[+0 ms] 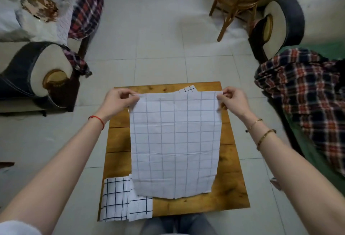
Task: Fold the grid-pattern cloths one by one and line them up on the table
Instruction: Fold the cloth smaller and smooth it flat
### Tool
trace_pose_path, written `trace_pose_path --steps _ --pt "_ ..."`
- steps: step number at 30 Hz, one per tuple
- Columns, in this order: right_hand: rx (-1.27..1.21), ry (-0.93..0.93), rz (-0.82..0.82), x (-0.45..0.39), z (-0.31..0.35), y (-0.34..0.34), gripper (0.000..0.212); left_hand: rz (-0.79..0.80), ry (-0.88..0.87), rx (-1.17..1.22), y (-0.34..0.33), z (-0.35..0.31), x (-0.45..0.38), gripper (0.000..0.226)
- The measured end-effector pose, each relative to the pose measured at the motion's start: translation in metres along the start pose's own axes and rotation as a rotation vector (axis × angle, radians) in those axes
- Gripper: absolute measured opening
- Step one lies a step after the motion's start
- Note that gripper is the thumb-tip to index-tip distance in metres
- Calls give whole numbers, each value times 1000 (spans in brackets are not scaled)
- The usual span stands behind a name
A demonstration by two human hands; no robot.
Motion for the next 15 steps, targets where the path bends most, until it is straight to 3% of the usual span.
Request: trace_pose_path --steps 3,7,15 --pt "-59 -72 -23 -11 -28 -22 9 7 51 -34 -15 23 -28 9" --pt "-69 -134 -70 -25 -58 -45 13 13 66 -48 -29 42 -54 15" --pt "14 -89 -132 -37 -81 -67 13 -22 19 -58 -33 53 -75 18"
Point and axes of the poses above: each hand's wrist, its own x-axis away from the middle knuckle, its own y-axis out of the back of the hand, z = x × y, the point moved 6 cm from there along -x, towards the middle knuckle, and after that the axes turned 14 degrees about y, right-handed, at the moved point
